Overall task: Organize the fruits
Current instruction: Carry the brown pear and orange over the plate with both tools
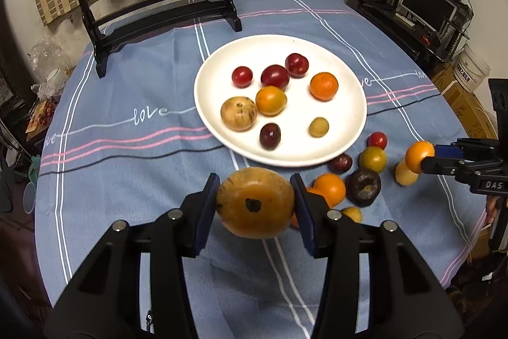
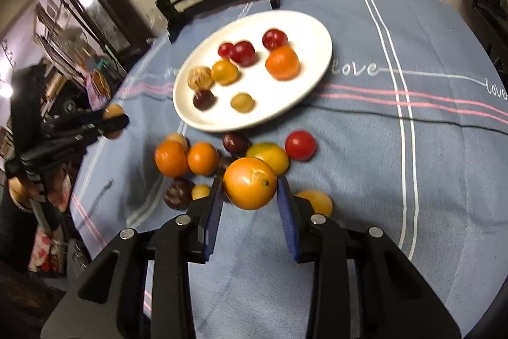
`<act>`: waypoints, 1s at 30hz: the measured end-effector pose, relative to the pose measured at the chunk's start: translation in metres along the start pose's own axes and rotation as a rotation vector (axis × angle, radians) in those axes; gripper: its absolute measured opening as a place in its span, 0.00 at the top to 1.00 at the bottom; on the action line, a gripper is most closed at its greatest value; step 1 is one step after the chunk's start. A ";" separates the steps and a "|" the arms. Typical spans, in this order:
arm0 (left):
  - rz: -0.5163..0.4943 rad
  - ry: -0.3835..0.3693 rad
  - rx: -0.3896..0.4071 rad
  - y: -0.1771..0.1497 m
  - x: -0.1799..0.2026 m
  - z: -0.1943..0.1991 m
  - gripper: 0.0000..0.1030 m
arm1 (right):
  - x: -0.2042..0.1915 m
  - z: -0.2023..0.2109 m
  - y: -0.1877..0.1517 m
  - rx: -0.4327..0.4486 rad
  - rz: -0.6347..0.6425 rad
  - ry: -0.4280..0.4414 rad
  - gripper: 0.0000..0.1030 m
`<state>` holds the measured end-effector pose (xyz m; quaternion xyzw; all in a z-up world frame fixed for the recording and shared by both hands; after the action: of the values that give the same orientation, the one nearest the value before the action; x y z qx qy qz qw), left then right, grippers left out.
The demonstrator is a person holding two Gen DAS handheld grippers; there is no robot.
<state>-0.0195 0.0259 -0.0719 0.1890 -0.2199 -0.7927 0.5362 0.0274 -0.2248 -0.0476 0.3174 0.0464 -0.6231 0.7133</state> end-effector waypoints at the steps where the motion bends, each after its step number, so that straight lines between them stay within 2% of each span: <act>1: -0.002 0.001 0.003 0.003 0.000 0.000 0.55 | -0.001 0.002 0.003 0.007 -0.001 0.010 0.66; 5: -0.020 0.004 0.029 0.024 0.004 0.003 0.55 | -0.008 0.011 0.023 0.044 -0.001 0.061 0.67; 9: -0.039 0.003 0.051 0.045 0.007 0.002 0.55 | -0.014 0.013 0.044 0.077 0.025 0.063 0.68; 11: -0.031 0.011 0.063 0.054 0.005 0.002 0.55 | -0.018 0.012 0.050 0.084 0.058 0.049 0.68; 14: -0.021 0.003 0.088 0.061 0.002 0.006 0.55 | -0.029 0.006 0.038 0.033 0.197 -0.031 0.63; 16: -0.028 0.003 0.092 0.062 0.002 0.008 0.55 | -0.029 0.000 0.012 -0.053 0.255 -0.040 0.55; 17: -0.026 0.003 0.093 0.061 0.001 0.009 0.55 | -0.026 0.000 0.002 -0.068 0.260 -0.053 0.35; 18: -0.022 -0.002 0.093 0.059 0.001 0.009 0.55 | -0.023 0.002 -0.010 -0.073 0.262 -0.056 0.30; 20: -0.014 -0.008 0.086 0.056 0.000 0.008 0.55 | -0.014 0.003 -0.036 -0.117 0.243 -0.036 0.30; 24: -0.006 -0.023 0.069 0.050 0.001 0.005 0.55 | -0.001 0.006 -0.075 -0.157 0.257 -0.102 0.30; 27: -0.015 -0.031 0.056 0.046 0.005 0.003 0.55 | 0.010 0.003 -0.100 -0.210 0.302 -0.182 0.32; 28: -0.019 -0.034 0.053 0.046 0.006 0.002 0.55 | 0.014 0.001 -0.107 -0.225 0.311 -0.203 0.34; 30: -0.025 -0.038 0.046 0.045 0.010 0.001 0.55 | 0.019 -0.004 -0.113 -0.246 0.311 -0.241 0.56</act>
<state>0.0114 0.0015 -0.0471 0.1886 -0.2458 -0.7975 0.5177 -0.0711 -0.2414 -0.1043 0.1547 -0.0131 -0.5286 0.8345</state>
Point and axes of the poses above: each gripper's, at about its wrist camera, not at the fingertips, and z roughly against the way its jaws point, x to its right, y to its top, the point moved 1 cm from there along -z, roughly the way its jaws point, and after that the axes turned 9 degrees about -z, right-handed, at the moved point
